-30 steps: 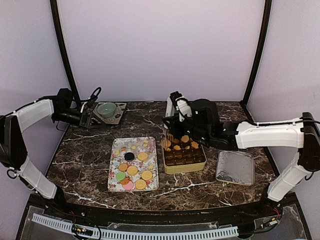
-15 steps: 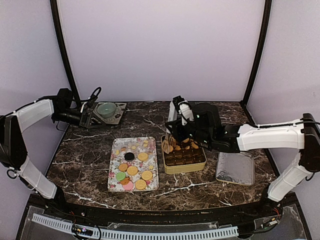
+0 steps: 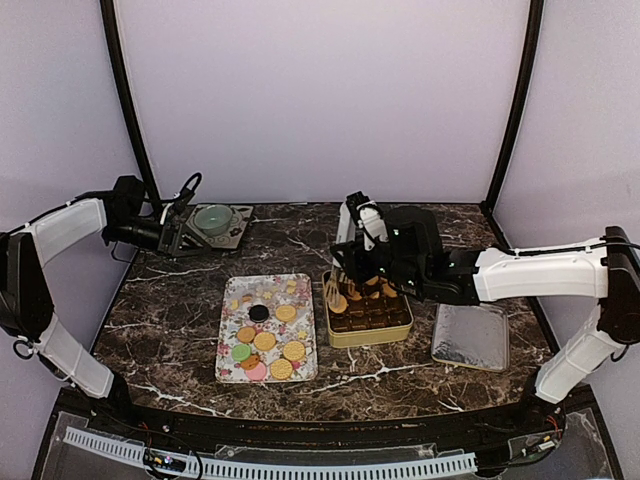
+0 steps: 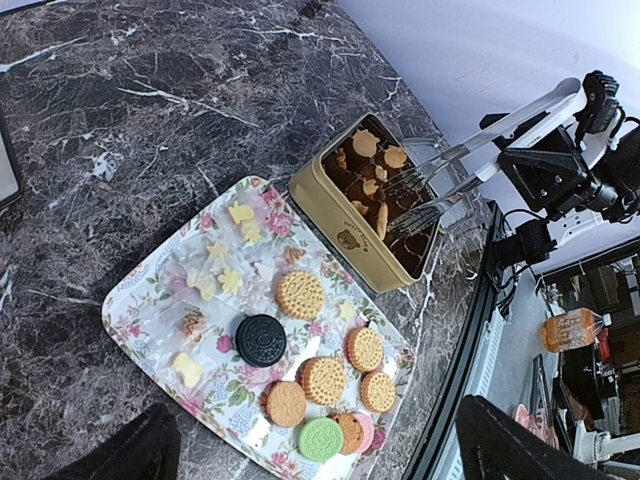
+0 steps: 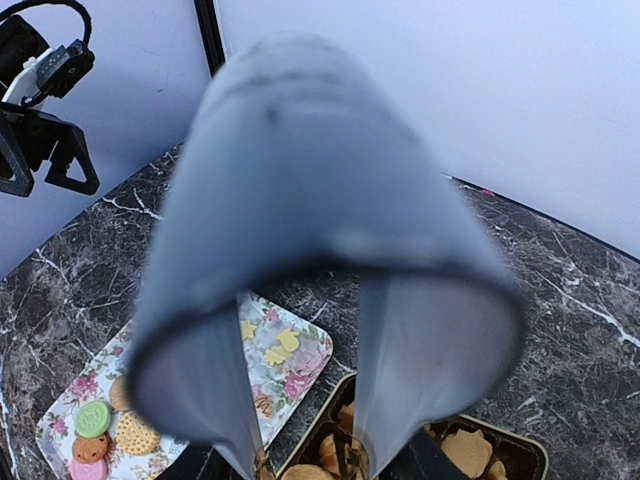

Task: Pack the cookies
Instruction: Place the fake cookies in the empty pocket of the box.

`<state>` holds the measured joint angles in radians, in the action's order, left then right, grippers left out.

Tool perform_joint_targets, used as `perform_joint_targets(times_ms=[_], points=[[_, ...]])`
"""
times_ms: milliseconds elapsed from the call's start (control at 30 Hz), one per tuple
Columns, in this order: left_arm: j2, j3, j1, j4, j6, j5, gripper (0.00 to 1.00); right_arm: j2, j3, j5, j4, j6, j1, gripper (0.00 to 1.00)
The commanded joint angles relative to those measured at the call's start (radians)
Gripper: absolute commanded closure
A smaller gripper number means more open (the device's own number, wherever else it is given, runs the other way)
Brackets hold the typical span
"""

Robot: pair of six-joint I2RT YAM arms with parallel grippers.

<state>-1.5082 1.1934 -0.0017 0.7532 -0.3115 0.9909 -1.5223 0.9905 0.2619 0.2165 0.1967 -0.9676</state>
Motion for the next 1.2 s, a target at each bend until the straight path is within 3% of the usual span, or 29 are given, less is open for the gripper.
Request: perform_joint_targets(times_ms=[0,233,667,1167], points=[[0.038,-0.009,0.006,0.014,-0.015,0.021,0.01,0.004,0.007,0.004,0.051,0.004,0.006,0.58],[0.036,-0.004,0.006,0.013,-0.014,0.025,0.01,0.009,0.002,0.017,0.039,-0.007,0.011,0.69],[0.032,0.004,0.006,0.020,-0.012,0.031,0.01,-0.008,0.005,-0.106,0.024,-0.028,0.053,0.60],[0.032,0.006,0.006,0.023,-0.011,0.037,0.02,-0.022,-0.011,-0.241,0.053,-0.015,0.093,0.65]])
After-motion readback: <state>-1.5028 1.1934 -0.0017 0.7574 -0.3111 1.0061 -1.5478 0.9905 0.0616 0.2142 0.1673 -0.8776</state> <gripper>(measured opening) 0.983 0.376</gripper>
